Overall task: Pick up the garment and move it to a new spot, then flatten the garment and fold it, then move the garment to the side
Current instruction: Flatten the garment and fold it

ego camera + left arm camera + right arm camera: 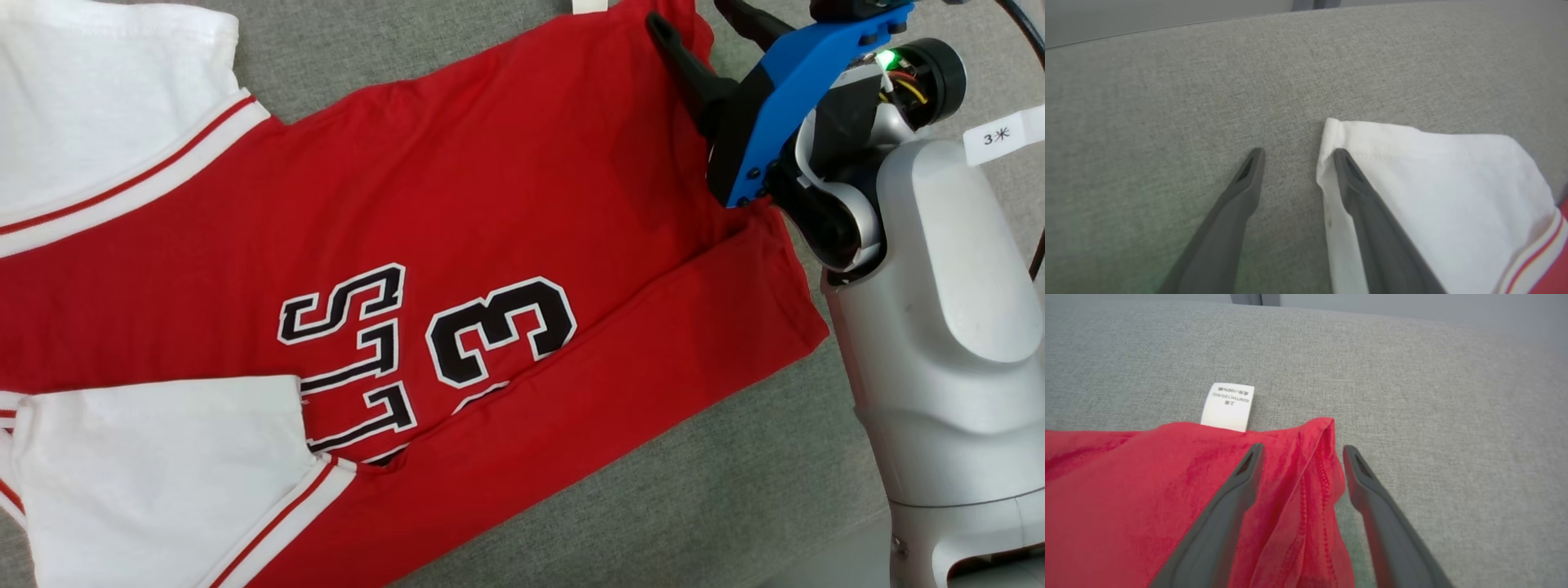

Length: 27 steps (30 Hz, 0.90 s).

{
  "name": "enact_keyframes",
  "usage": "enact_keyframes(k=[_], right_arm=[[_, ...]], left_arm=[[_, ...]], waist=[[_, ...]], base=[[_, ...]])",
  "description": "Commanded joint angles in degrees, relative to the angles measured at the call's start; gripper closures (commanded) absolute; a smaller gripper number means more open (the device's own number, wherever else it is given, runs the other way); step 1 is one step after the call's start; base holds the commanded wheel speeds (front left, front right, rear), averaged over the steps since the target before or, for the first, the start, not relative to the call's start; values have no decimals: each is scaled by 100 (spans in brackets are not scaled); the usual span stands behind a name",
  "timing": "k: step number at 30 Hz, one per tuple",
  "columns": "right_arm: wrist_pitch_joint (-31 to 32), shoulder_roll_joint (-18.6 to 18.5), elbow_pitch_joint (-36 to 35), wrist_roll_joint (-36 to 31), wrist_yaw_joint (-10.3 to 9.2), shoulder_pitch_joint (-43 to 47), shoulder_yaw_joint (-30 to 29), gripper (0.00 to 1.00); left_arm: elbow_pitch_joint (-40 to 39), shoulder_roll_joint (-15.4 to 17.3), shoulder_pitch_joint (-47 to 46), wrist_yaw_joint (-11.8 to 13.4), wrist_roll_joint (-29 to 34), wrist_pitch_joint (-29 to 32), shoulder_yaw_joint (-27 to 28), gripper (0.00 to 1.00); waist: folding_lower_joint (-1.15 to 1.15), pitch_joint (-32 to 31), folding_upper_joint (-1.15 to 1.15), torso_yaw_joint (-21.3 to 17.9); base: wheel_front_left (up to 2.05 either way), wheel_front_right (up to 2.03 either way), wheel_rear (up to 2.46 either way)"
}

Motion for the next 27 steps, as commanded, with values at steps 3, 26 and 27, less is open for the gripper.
enact_keyframes(k=[3, 26, 27], right_arm=[[178, -11, 16, -74, 3, -187, -21, 0], [564, -303, 632, -735, 4, -563, -722, 100], [489, -349, 634, -745, 3, -519, -747, 100]], left_arm=[[29, -182, 182, -66, -168, 211, -187, 100], [413, -1336, -131, -212, 405, -1844, -179, 100], [485, -1486, -1, -222, 362, -2070, -168, 100]], waist=[[0, 33, 0, 39], [0, -96, 0, 946], [0, -150, 0, 1007]], base=[[0, 0, 0], [0, 0, 0], [0, 0, 0]])
